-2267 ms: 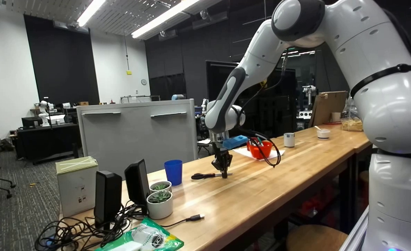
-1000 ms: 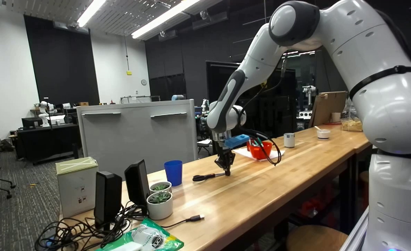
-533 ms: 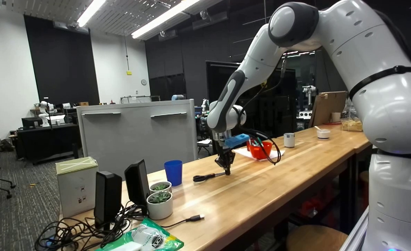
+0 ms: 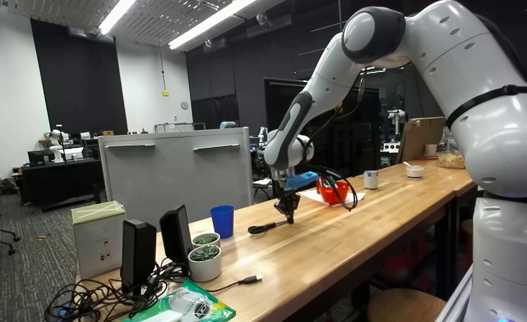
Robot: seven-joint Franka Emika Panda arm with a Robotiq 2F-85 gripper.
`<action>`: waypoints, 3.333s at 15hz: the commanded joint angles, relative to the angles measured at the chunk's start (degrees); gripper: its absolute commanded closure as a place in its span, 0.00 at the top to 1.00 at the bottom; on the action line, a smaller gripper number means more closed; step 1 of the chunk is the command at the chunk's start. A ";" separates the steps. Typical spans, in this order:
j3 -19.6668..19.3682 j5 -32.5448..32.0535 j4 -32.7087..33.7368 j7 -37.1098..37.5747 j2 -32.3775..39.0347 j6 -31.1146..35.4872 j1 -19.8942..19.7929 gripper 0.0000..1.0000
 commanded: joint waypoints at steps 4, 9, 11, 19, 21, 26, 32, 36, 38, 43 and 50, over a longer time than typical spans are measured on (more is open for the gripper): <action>-0.01 -1.21 3.06 0.56 1.22 -2.44 0.09 0.00; 0.09 -1.07 5.70 0.37 2.60 -3.92 0.02 0.00; 0.17 -0.94 6.82 0.17 3.29 -4.58 -0.07 0.00; 0.28 -1.11 11.74 0.30 6.21 -7.56 0.27 0.00; 0.36 -1.14 13.15 0.35 7.05 -8.31 0.38 0.00; 0.46 -1.25 16.73 0.56 9.13 -10.05 0.83 0.00; 0.60 -1.43 20.28 0.63 11.19 -11.71 1.34 0.00; 0.67 -1.50 22.32 0.61 12.35 -12.75 1.69 0.00; 0.69 -1.59 23.30 0.62 12.89 -13.19 1.94 0.00; 0.84 -1.90 25.40 0.59 14.09 -14.20 2.60 0.00; 1.29 -2.13 27.18 0.54 15.04 -14.90 3.97 0.00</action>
